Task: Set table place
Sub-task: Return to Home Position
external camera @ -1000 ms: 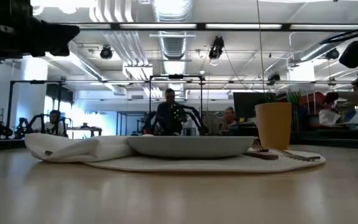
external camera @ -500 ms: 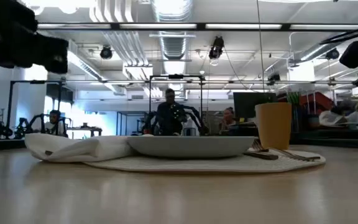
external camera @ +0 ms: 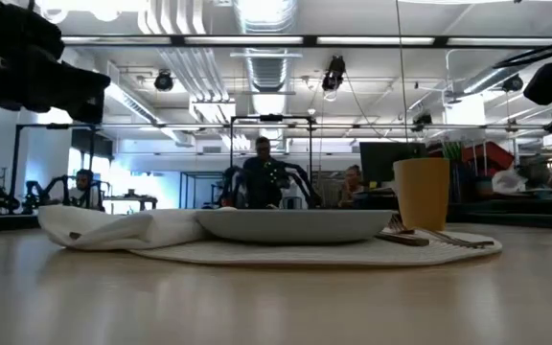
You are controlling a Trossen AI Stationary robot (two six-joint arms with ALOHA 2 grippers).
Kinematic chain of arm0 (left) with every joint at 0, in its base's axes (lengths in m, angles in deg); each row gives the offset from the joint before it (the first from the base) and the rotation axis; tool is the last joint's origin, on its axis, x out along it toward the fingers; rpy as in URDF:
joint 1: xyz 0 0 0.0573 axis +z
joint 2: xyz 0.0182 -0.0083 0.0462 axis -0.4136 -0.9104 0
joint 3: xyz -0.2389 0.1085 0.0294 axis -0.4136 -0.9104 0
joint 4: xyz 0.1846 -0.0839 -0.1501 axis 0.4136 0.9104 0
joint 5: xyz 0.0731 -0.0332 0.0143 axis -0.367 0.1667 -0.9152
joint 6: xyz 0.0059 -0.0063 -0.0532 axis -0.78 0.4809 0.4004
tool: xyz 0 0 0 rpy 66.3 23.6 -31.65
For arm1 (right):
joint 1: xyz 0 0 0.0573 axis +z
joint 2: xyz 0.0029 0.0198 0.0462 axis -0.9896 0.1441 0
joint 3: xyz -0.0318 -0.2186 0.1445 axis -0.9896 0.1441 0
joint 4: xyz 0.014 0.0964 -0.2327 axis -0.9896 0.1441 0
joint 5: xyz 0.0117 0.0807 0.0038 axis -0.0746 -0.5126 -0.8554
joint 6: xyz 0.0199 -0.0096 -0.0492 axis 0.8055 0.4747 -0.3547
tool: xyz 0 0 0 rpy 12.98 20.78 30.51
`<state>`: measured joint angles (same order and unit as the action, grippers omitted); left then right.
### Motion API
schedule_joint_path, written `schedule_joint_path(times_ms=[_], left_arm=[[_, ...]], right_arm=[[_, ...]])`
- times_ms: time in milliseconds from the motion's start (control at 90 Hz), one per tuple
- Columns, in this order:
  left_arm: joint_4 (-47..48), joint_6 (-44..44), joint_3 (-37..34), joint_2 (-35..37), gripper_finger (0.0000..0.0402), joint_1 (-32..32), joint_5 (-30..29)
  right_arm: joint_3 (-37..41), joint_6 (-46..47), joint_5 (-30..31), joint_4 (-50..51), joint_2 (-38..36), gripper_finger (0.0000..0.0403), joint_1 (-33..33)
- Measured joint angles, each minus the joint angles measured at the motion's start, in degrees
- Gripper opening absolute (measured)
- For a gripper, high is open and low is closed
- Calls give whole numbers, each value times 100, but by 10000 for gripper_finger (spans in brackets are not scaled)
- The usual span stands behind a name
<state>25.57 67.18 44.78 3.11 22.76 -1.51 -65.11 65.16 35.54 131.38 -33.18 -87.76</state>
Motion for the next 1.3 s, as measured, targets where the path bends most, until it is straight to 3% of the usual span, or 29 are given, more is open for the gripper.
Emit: schedule_joint_path(times_ms=[1300], left_arm=[[-47, -41, -13, -585, 0, 0, 1]], right_arm=[[0, 0, 1, 1, 0, 0, 0]])
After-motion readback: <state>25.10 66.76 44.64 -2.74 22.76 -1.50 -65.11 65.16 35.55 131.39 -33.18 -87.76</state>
